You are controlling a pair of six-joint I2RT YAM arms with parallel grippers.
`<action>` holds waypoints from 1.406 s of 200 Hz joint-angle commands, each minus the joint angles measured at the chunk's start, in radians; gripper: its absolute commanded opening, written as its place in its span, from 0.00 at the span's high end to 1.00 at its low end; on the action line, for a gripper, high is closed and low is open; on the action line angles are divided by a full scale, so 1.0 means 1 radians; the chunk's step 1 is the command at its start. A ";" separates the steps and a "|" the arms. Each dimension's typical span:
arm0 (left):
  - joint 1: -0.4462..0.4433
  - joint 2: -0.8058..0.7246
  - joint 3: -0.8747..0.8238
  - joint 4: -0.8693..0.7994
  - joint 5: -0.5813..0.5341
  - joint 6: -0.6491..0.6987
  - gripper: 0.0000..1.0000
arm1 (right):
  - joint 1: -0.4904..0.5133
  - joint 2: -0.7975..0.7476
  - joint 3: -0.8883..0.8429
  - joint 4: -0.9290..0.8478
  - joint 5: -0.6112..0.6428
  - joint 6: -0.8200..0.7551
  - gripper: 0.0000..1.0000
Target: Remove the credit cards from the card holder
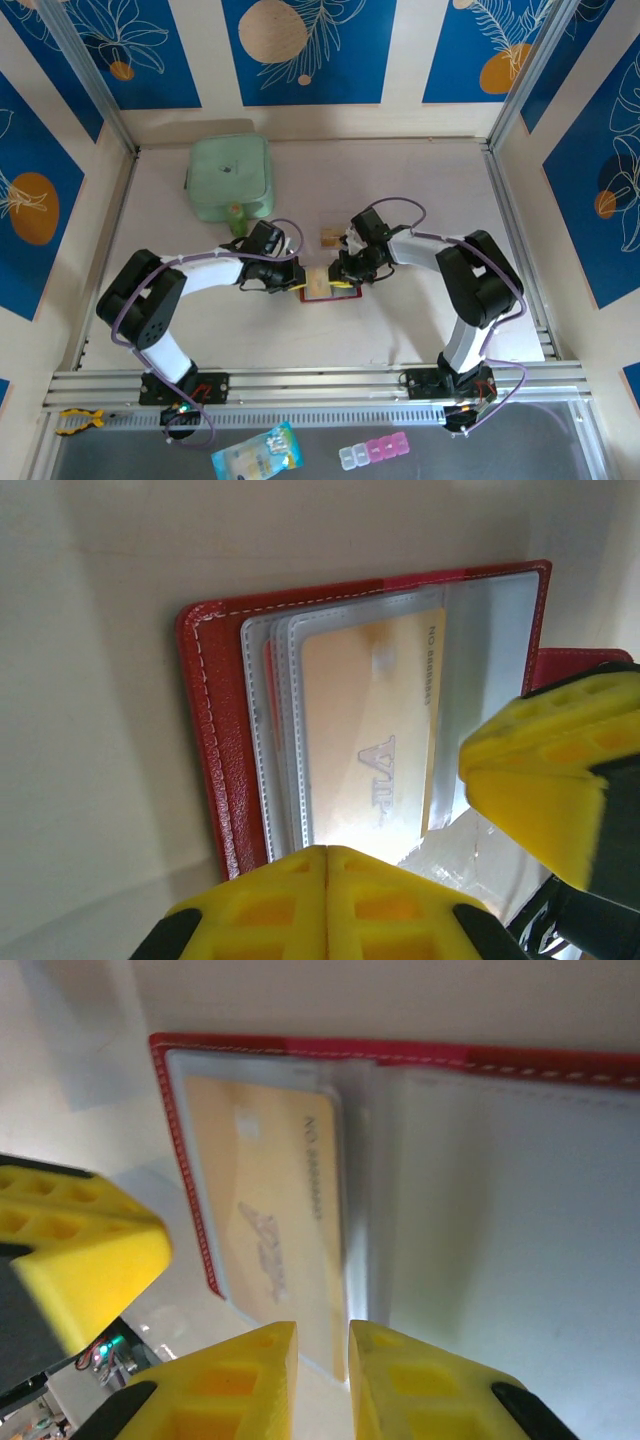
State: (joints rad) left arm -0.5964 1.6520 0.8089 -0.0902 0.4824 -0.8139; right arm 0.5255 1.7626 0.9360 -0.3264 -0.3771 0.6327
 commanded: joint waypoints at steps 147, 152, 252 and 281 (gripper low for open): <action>0.003 0.057 0.029 0.025 0.044 -0.011 0.96 | -0.003 -0.065 0.020 -0.007 -0.009 0.010 0.80; 0.002 0.058 0.029 0.024 0.042 -0.011 0.96 | -0.004 -0.065 0.023 -0.008 -0.013 0.010 0.80; 0.002 0.082 0.016 0.010 0.036 0.001 0.96 | 0.004 0.012 0.057 0.007 -0.062 -0.002 0.75; 0.002 0.080 0.016 0.006 0.035 0.003 0.96 | 0.005 0.029 0.061 0.012 -0.063 -0.005 0.75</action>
State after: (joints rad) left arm -0.5964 1.7164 0.8165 -0.0662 0.5060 -0.8215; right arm 0.5255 1.7721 0.9707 -0.3058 -0.4084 0.6331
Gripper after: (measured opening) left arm 0.060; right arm 0.247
